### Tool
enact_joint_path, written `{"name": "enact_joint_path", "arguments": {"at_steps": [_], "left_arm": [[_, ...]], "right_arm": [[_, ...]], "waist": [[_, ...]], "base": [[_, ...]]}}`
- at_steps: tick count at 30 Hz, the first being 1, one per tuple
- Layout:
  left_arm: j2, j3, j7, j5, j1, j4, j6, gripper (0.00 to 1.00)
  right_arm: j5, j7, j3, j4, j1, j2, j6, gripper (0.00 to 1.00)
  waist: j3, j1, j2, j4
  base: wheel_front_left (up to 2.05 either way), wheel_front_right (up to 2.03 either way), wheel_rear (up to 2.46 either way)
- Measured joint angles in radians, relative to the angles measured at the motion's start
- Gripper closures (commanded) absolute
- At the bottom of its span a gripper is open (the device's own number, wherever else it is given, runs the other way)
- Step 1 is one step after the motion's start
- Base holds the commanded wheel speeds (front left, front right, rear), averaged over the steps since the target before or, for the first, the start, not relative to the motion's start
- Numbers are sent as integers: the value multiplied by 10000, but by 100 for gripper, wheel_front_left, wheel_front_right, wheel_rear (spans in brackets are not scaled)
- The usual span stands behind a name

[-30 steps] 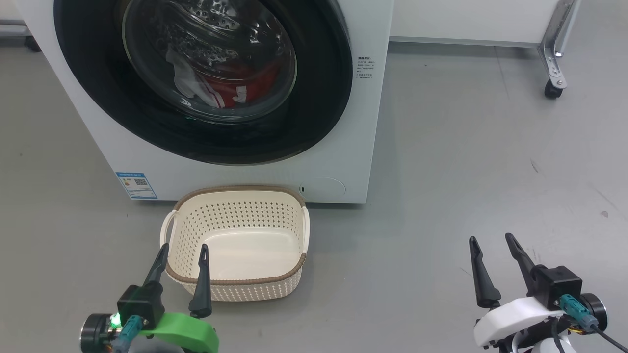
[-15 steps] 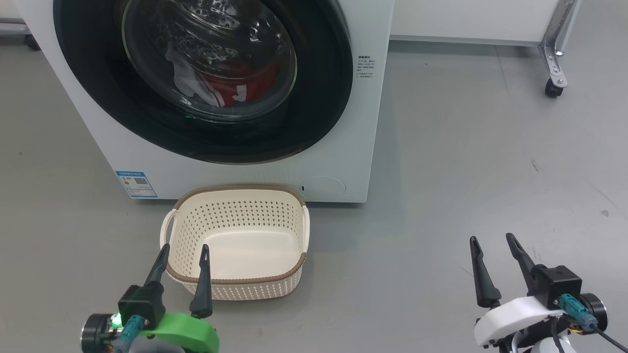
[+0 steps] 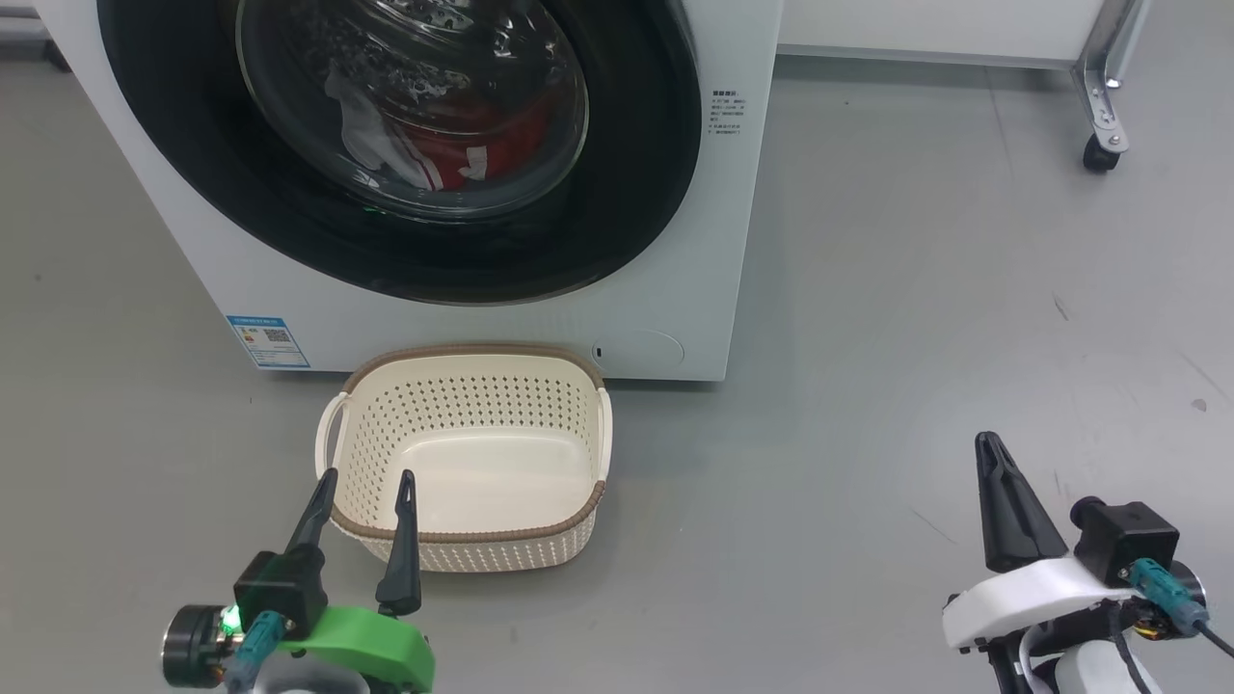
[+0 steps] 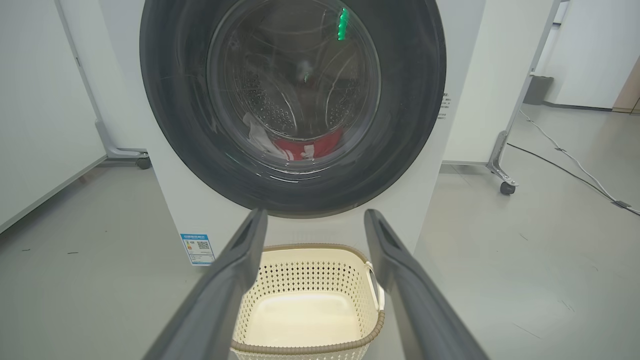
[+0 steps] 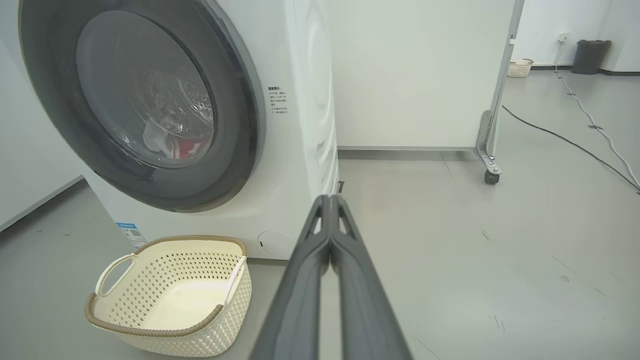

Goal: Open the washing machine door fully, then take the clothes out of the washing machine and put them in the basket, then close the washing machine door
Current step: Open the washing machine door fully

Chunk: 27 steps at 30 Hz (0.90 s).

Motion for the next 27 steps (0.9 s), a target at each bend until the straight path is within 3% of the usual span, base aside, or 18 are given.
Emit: {"name": "enact_joint_path", "arguments": {"at_steps": [14, 27], "left_arm": [[2, -52, -2, -2, -495, -316, 88, 0], [0, -263, -2, 0, -1104, -662, 88, 0]], "right_arm": [[3022, 150, -1012, -221, -1198, 324, 740, 100], [5185, 1952, -1241, -665, -3512, 286, 1037, 100]], "waist": [[952, 0, 0, 208], [2168, 0, 0, 542]], "base": [[0, 0, 0], [0, 0, 0]]}}
